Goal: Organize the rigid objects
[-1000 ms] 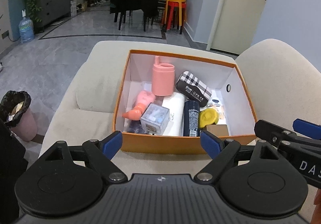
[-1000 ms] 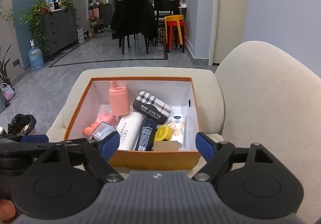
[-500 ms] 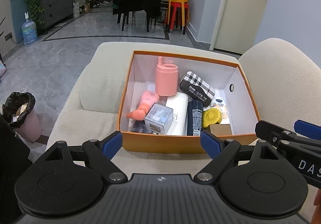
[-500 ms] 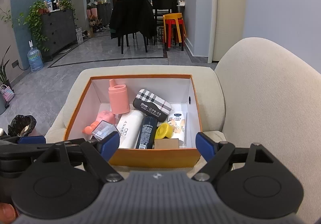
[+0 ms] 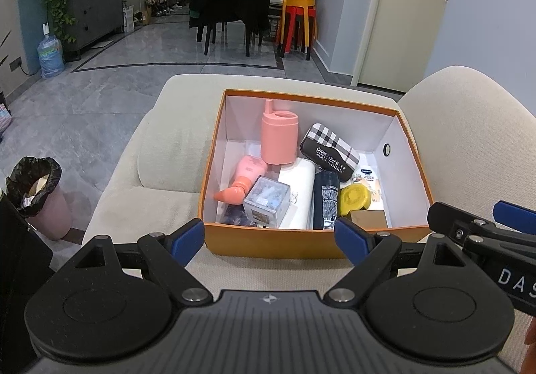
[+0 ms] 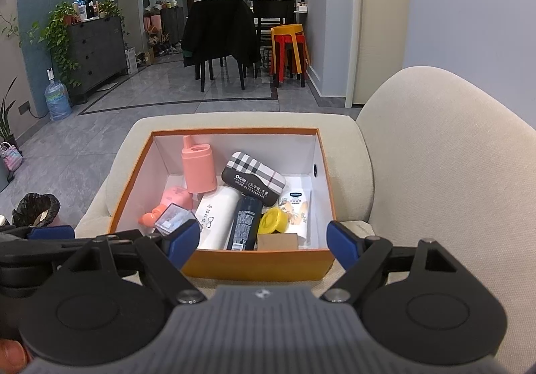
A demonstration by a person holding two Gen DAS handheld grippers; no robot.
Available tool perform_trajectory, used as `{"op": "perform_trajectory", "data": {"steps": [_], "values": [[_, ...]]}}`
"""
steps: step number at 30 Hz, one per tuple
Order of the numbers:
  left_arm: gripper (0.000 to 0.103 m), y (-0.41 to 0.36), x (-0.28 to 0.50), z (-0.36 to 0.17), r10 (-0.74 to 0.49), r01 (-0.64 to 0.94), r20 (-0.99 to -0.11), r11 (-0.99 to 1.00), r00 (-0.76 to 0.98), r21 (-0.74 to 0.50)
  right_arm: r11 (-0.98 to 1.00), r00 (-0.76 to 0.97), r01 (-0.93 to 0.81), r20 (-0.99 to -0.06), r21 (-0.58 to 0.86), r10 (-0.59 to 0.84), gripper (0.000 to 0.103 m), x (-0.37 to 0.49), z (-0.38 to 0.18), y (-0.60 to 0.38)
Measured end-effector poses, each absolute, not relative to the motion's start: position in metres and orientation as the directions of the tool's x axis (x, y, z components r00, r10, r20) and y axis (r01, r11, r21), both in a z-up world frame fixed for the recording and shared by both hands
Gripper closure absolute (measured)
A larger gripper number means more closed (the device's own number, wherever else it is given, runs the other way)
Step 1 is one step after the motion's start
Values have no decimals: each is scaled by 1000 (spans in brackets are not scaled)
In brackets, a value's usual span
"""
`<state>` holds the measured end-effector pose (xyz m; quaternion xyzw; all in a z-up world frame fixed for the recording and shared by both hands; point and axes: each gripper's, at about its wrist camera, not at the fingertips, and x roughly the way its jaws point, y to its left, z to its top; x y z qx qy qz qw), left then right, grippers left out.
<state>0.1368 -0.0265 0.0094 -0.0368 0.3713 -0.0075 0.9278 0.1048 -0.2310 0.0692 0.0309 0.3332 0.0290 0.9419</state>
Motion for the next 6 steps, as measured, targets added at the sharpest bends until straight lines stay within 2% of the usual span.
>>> {"op": "perform_trajectory", "data": {"steps": [6], "values": [[1, -26, 135, 15, -28, -20, -677, 998, 735, -63, 996, 776, -35, -625, 79, 77, 21, 105, 69, -231]]}}
